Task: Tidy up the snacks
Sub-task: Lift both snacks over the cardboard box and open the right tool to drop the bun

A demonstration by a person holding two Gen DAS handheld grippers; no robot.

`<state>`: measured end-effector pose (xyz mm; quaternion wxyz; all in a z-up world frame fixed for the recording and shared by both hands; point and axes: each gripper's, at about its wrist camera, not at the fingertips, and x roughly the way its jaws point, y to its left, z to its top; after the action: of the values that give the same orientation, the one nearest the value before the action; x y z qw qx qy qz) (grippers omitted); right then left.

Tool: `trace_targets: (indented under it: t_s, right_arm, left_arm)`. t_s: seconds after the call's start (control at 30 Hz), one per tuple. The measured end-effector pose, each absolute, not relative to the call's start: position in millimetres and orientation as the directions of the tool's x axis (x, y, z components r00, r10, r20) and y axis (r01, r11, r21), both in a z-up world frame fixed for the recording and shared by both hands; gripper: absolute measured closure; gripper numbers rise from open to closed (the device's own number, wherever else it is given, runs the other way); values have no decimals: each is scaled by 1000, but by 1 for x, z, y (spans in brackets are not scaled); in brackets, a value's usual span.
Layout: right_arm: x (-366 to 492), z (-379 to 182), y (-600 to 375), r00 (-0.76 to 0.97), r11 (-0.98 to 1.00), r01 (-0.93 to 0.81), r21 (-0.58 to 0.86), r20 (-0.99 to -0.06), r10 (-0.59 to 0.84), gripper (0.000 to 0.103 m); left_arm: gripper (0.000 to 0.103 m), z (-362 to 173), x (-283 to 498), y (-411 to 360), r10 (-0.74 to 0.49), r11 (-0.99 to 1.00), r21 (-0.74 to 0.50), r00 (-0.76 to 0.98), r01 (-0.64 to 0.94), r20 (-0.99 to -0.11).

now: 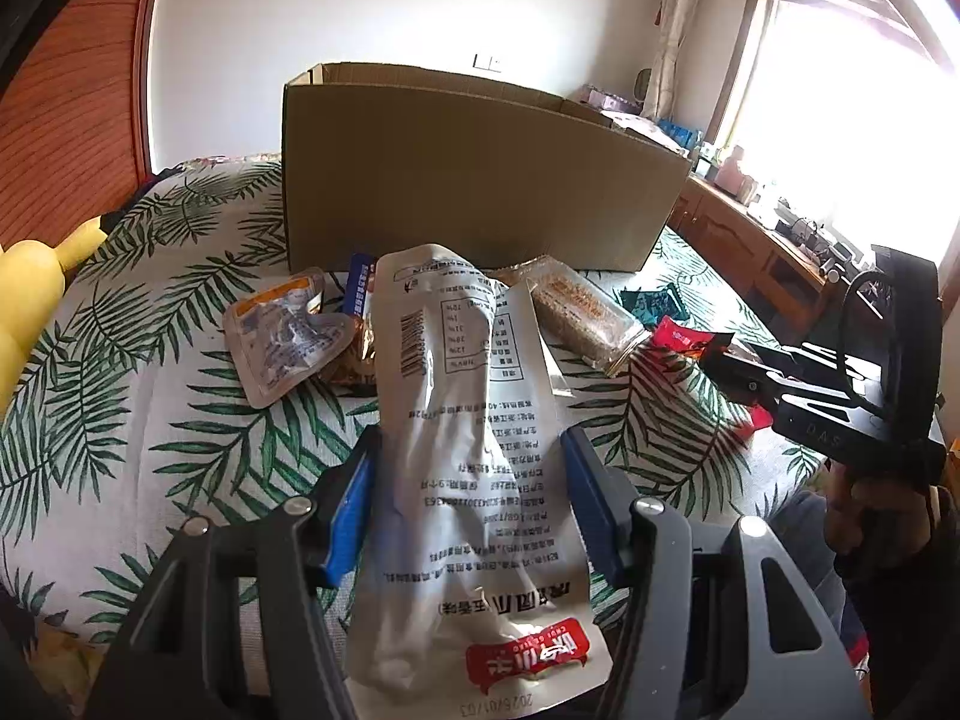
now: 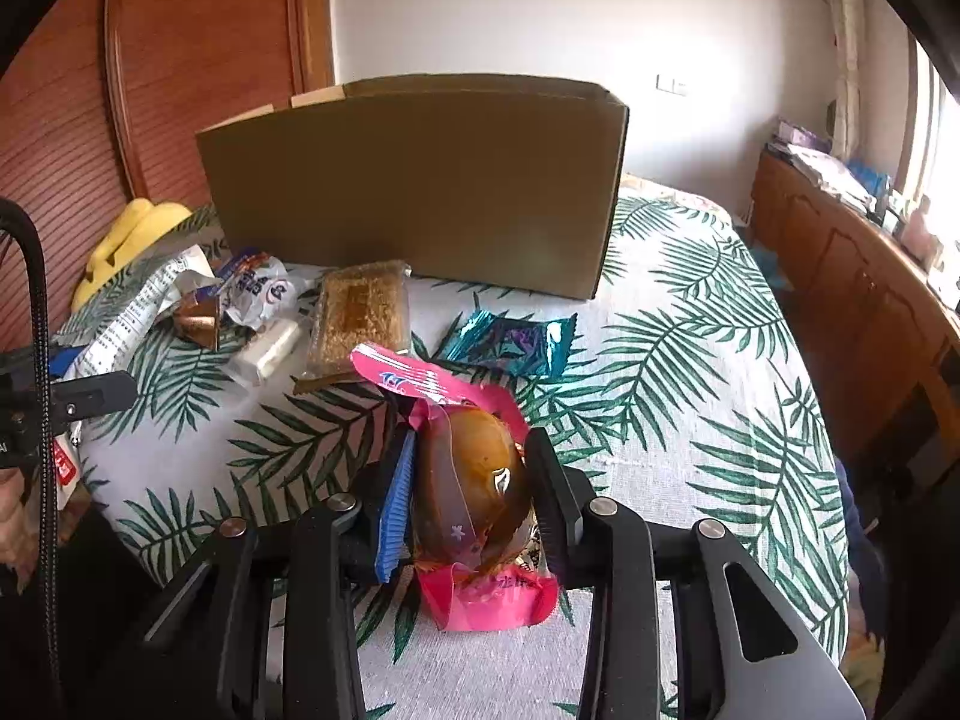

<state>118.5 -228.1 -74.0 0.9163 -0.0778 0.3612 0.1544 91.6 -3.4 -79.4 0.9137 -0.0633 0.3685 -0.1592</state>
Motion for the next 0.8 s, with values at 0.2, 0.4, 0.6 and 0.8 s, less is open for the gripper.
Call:
trace_targets:
  t_s: [0.2, 0.4, 0.6, 0.8]
  right_arm:
    - [115, -68, -230, 703, 942, -335, -30, -673, 228, 67]
    - [110, -55, -230, 716, 939, -344, -25, -654, 245, 67]
    - [108, -41, -224, 729, 930, -366, -40, -633, 260, 67]
    - [112, -29, -216, 738, 921, -388, -32, -609, 290, 67]
  left_arm:
    - [45, -74, 88, -3, -340, 940, -234, 688, 247, -641]
    - [45, -63, 87, -3, -348, 937, -232, 700, 260, -623]
    - [45, -45, 95, 1, -362, 932, -238, 722, 273, -589]
    - [45, -30, 108, 3, -372, 928, -240, 738, 285, -563]
